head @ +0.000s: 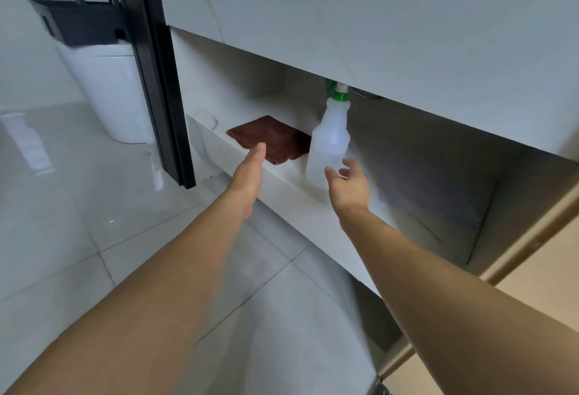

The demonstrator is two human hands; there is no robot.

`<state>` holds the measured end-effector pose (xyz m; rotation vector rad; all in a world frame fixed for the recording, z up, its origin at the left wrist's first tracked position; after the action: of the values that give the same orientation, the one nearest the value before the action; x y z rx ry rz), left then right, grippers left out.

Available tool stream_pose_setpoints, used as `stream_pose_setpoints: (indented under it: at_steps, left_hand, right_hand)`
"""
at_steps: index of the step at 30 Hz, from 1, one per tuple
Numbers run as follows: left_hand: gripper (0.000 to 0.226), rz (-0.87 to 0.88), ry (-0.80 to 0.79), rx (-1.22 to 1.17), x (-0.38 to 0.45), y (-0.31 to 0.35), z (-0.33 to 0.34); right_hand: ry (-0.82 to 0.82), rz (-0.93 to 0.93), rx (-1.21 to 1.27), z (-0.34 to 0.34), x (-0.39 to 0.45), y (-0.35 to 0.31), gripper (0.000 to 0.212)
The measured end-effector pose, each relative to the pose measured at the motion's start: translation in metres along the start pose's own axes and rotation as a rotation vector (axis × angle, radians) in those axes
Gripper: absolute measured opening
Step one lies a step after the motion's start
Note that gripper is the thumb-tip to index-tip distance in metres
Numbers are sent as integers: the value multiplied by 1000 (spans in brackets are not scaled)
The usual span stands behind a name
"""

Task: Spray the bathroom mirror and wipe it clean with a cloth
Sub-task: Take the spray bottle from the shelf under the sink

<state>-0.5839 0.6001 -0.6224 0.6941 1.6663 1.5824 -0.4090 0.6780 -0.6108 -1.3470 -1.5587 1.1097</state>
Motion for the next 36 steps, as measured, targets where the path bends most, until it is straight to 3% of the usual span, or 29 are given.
stream_pose_setpoints:
  at_steps: [9,21,36]
  left_hand:
    - [55,23,-85,-42,24,2,29]
    - [54,53,-90,-77,32,7,20]
    - [56,47,-67,-31,0,11,6]
  right_hand:
    - [113,-55,-104,13,55,-13,94]
    - [108,-45,-84,29,82,-26,78]
    - [4,-151,-77,20,41,-26,71]
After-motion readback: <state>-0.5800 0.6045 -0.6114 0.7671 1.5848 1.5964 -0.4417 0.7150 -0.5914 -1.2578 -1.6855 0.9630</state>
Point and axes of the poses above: each hand's wrist, its own x-axis towards the middle knuckle, its own z-axis out of the palm, y = z × x, the point moved 4 cm from there along x, towards the middle knuckle, and after that the axes turned 1 degree about x, right-handed, at the moved point
